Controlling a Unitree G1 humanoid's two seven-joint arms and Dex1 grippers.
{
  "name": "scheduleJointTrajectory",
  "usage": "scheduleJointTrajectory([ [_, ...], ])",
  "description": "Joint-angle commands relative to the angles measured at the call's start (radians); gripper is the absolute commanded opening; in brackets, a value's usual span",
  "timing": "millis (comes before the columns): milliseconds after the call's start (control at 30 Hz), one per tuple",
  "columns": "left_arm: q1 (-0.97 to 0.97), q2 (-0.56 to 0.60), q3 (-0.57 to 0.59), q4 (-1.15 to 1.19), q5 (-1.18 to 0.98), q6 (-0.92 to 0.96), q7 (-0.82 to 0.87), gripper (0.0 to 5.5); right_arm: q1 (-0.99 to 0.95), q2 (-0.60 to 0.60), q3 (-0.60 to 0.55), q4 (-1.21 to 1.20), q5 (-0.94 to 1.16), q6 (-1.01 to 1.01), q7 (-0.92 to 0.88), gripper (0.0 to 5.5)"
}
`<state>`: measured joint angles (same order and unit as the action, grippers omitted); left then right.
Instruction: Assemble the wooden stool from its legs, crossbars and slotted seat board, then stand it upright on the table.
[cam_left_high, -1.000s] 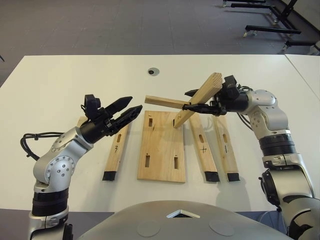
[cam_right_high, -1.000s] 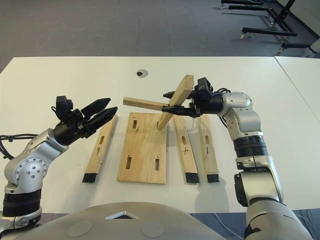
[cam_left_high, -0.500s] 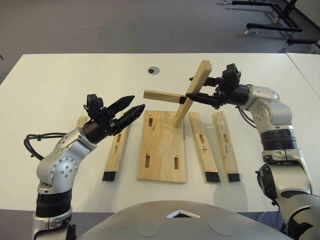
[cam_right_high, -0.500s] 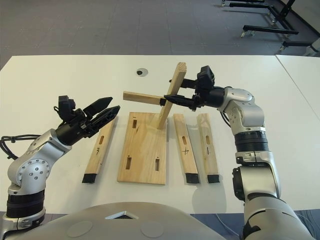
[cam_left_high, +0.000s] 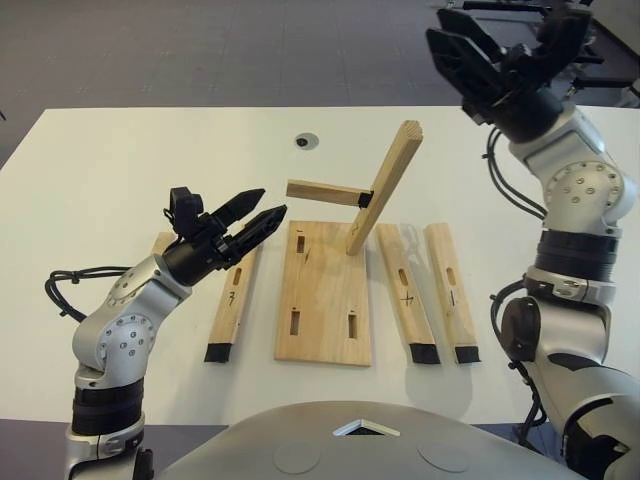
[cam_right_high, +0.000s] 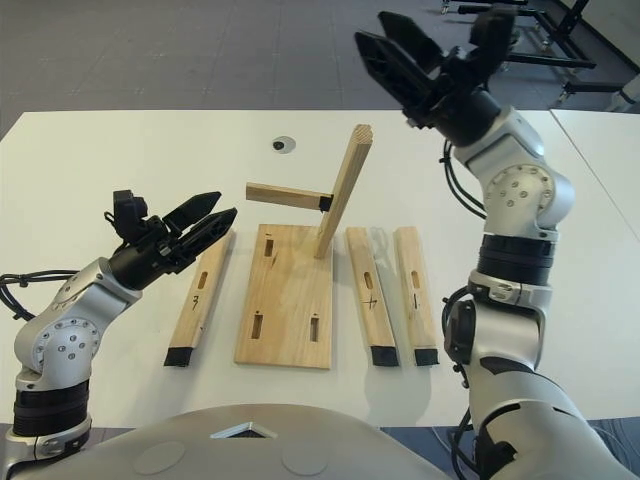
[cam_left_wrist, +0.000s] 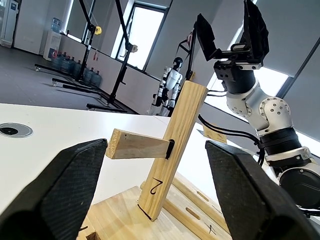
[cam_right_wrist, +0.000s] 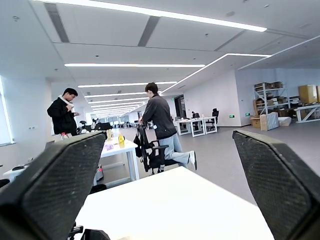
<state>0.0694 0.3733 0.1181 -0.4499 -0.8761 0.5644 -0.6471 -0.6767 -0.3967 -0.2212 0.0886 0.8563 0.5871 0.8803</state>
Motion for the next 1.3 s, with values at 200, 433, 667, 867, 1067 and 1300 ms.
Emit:
scheduleJointTrajectory([
  [200,0.002,0.0,-0.011,0.029,0.036,-0.027,-0.029,3.59,0.04,0.034,0.08,0.058,-0.096,-0.031,0.01,4.65],
  [433,0.015,-0.008,-0.006,0.049,0.051,-0.057,-0.044,3.59,-0.085,0.033,-0.148,-0.009,0.155,0.044,-0.105,4.65],
  [667,0.089,-0.05,0.064,-0.046,0.084,-0.141,0.059,3.59,0.079,-0.021,-0.259,-0.101,0.112,-0.037,-0.216,4.65],
  [867,0.064,-0.103,0.187,-0.15,0.166,-0.209,0.331,3.59,0.328,-0.042,-0.217,-0.228,-0.108,-0.047,-0.466,4.65],
  [1067,0.07,-0.122,0.176,-0.216,0.227,-0.209,0.461,3.59,0.685,0.094,-0.097,-0.487,-0.276,0.144,-0.817,4.65],
  [1300,0.162,-0.177,0.145,-0.303,0.276,-0.243,0.521,3.59,0.881,-0.024,-0.057,-0.678,-0.278,0.449,-0.827,4.65],
])
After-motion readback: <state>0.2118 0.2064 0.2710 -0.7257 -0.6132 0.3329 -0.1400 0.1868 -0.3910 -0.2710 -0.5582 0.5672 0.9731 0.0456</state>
